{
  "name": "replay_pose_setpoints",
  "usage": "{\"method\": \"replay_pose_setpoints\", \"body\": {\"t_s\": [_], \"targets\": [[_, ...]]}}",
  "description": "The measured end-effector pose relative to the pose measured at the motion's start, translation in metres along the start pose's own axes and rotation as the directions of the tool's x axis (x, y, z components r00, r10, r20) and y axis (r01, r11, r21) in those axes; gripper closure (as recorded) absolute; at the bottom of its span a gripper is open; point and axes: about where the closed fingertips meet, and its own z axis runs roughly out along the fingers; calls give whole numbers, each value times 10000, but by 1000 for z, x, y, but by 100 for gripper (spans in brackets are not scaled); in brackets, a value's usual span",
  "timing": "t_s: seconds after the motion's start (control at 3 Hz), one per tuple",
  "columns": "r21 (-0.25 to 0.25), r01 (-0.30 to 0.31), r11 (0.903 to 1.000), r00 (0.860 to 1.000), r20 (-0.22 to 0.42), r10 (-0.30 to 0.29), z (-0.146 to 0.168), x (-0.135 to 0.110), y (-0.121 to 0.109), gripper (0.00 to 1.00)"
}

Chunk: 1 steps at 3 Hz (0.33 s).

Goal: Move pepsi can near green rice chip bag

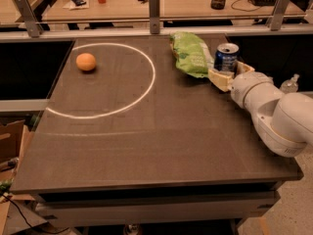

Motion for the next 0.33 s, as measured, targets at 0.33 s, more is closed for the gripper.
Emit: {"method": "replay_pose_setpoints", "body": {"t_s": [0.33], "targets": [[0,3,10000,10000,1,-3,0,-3,0,82]]}}
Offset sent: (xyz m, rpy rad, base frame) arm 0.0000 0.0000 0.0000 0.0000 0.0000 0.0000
